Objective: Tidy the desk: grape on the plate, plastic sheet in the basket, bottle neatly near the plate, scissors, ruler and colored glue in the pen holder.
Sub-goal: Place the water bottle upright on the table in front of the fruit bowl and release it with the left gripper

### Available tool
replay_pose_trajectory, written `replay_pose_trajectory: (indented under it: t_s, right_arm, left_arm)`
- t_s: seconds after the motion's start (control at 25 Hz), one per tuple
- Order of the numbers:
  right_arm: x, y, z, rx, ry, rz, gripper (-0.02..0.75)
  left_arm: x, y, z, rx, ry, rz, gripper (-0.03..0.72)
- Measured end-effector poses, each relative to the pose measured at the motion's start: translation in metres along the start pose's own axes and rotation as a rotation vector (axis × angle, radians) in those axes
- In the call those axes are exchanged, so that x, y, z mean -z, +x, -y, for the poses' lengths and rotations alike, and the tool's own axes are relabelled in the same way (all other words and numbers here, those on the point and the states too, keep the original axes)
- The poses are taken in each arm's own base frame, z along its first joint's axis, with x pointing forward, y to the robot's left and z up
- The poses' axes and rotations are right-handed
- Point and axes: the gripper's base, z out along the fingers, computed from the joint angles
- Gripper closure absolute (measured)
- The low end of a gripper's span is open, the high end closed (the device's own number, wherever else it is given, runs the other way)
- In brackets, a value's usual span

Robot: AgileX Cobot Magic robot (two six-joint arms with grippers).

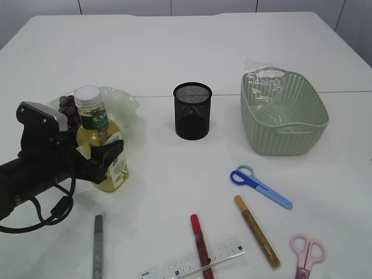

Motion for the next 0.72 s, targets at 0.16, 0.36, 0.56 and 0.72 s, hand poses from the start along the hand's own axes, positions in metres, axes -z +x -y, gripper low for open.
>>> replay_pose_trajectory:
  t_s: [0.16,0.36,0.56,0.72]
  right_arm:
    - [0.000,0.000,0.000,0.000,0.000,0.000,0.329]
    - [0.000,0.000,0.000,0.000,0.000,0.000,0.329]
    - [0.000,0.000,0.000,0.000,0.000,0.001,0.329]
    - [0.000,0.000,0.000,0.000,0.000,0.001,0.329]
  left_arm:
    - [0.005,-0.011,0.001,-0.009,0.003,0.037,0.089]
    - [0.012,-0.037,0.003,-0.037,0.014,0.121,0.090]
    - [0.030,-0.081,0.006,-0.074,0.007,0.274,0.095]
    - [0.049,-0.113,0.000,-0.045,-0.077,0.401,0.099]
